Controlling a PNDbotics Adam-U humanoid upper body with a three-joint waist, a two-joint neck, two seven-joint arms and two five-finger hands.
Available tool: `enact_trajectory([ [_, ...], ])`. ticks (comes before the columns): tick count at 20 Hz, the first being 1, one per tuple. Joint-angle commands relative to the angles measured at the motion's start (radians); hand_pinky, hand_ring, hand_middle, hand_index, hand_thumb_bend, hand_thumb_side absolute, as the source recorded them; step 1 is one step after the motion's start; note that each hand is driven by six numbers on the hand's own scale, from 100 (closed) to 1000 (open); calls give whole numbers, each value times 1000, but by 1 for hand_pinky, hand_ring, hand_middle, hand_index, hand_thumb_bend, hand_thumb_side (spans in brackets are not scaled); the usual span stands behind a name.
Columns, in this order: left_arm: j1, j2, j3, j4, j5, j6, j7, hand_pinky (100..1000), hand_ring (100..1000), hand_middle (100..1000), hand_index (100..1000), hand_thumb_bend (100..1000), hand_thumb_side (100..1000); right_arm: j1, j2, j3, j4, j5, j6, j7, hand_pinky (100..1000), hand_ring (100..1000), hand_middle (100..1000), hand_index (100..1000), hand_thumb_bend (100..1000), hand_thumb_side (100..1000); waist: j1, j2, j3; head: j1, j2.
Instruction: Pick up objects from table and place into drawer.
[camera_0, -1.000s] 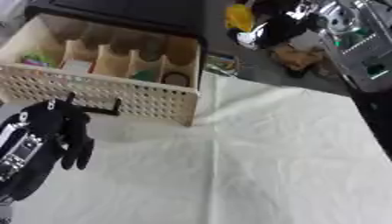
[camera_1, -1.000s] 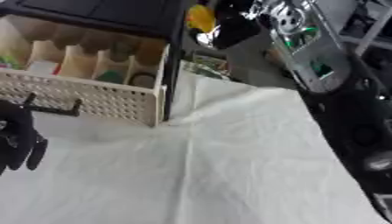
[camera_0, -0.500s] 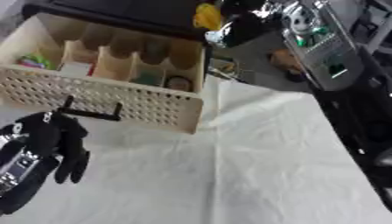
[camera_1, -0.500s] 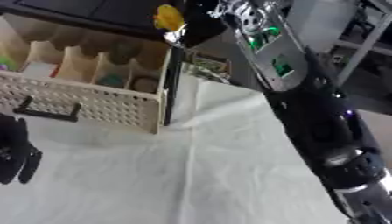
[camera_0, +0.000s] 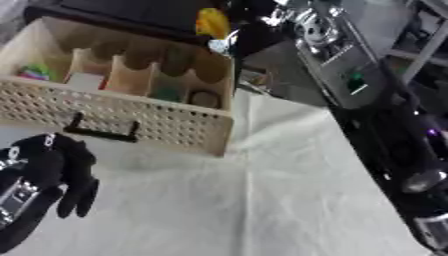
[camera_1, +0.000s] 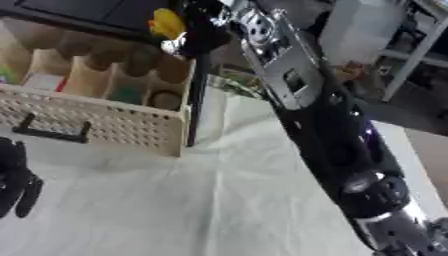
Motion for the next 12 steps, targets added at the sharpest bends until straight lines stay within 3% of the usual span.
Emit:
enact_trajectory([
  [1, -14, -2, -2, -14, -4, 5, -7, 257, 209, 382, 636, 100, 489, -28, 5, -7, 1, 7, -6, -10, 719, 557, 100, 550, 351, 100, 11, -18, 4, -14, -18],
  [5, -13, -7, -4, -14, -11, 7, -9, 257, 209, 382, 636, 100, 484, -27, 16, 6, 8, 16, -19, -12, 714, 557, 100, 558, 394, 100, 12, -16, 8, -23, -22],
  [10, -12, -11, -6, -14, -21, 14, -10, 257, 208, 382, 634, 100, 473, -26, 18, 17, 2, 42, -31, 8, 736, 627, 100, 702, 444, 271, 11, -13, 6, -21, -23],
  [12, -12, -12, -7, -14, -24, 15, -10, 257, 208, 382, 634, 100, 473, -26, 18, 14, -4, 48, -33, 20, 747, 641, 100, 734, 449, 297, 11, -13, 5, -20, -22],
])
